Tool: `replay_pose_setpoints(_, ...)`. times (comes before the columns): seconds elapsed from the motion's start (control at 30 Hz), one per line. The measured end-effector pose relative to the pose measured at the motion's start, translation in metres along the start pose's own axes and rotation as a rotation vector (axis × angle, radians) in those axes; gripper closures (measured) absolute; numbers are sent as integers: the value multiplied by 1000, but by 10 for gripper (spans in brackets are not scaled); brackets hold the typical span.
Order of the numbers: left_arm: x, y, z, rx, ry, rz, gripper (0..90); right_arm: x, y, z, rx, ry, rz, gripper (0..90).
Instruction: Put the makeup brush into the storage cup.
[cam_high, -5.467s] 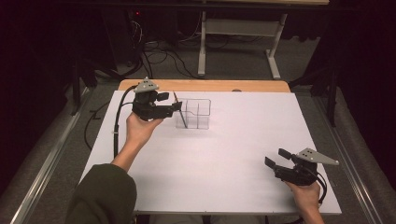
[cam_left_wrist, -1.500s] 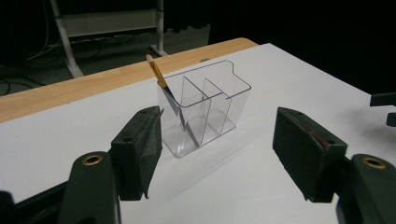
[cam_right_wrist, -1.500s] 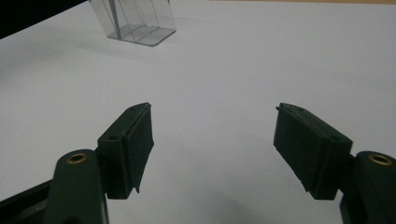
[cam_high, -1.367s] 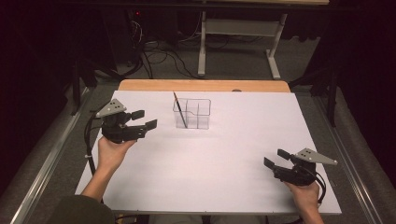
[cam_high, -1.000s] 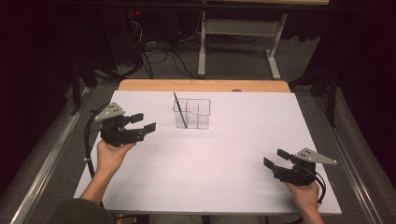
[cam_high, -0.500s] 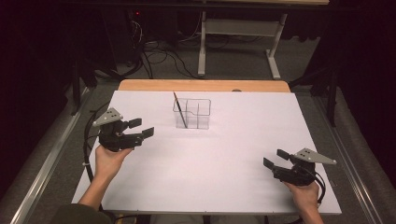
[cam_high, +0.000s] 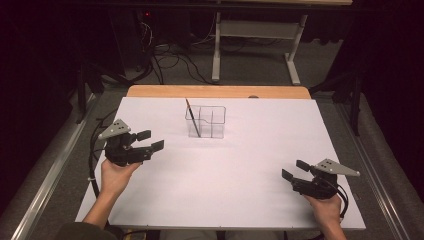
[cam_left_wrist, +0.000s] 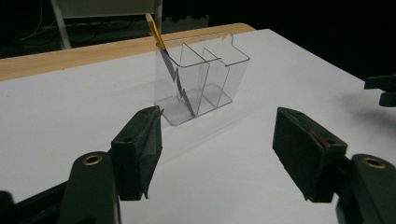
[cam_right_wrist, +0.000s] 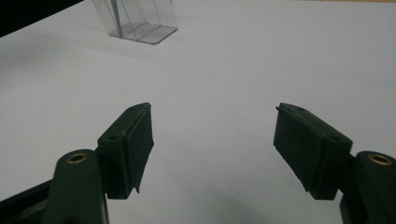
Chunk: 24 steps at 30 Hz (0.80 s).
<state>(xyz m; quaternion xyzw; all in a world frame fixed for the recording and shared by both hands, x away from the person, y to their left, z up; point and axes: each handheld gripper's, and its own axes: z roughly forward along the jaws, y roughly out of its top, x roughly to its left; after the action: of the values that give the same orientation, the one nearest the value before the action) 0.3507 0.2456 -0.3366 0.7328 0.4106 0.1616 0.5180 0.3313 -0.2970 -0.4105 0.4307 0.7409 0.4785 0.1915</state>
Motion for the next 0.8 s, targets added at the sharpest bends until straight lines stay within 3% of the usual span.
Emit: replay_pose_setpoints(0.8, 2, -13, -5, 3, -1, -24, 335, 0, 0, 1, 4, 4, -1, 305)
